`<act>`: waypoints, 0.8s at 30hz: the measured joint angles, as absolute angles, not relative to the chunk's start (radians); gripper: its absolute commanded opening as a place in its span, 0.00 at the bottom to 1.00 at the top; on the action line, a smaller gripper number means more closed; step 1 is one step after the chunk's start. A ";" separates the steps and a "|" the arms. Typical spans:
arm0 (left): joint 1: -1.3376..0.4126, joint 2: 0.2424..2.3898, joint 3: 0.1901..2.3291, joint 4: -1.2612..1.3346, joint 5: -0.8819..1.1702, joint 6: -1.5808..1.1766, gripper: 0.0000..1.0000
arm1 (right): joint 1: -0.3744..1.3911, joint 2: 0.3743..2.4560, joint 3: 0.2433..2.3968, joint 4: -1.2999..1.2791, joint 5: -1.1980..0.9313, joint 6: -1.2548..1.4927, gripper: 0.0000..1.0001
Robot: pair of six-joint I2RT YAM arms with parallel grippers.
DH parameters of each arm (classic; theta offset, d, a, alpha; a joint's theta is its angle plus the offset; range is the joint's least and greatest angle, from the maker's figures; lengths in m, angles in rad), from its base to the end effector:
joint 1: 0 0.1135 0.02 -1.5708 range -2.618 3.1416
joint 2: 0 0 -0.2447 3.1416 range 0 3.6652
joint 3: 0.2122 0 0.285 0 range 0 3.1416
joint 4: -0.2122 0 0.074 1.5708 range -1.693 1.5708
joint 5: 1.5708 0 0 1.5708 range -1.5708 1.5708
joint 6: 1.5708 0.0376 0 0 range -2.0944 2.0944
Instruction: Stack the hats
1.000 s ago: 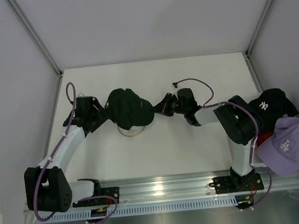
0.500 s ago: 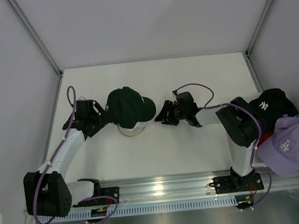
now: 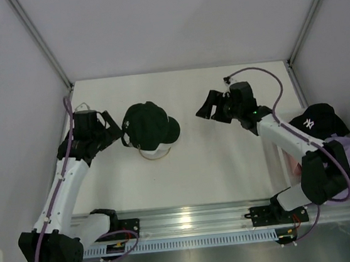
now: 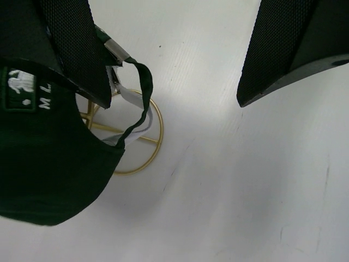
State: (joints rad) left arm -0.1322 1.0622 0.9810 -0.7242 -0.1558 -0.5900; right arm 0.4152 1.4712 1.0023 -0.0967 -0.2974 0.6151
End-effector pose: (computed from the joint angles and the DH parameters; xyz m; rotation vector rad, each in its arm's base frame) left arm 0.2589 -0.0285 0.2843 -0.6099 2.2899 -0.1639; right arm 0.3288 0.1570 0.2257 0.0401 2.2515 0.9003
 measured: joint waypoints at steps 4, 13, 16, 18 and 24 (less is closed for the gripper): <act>-0.099 1.016 1.016 -0.753 -0.156 -0.572 0.99 | 0.356 1.365 1.076 -0.212 -0.256 0.562 1.00; -0.039 0.926 1.138 -0.865 -0.100 -0.478 1.00 | 0.033 1.275 1.347 -0.564 -0.035 0.464 1.00; -0.038 0.909 1.217 -0.886 -0.053 -0.432 1.00 | -0.127 1.271 1.434 -0.685 0.089 0.432 1.00; -0.038 0.904 1.252 -0.885 -0.019 -0.410 1.00 | -0.217 1.264 1.463 -0.748 0.154 0.412 1.00; -0.038 0.907 1.272 -0.895 0.035 -0.345 0.99 | -0.393 1.263 1.468 -0.895 0.276 0.372 1.00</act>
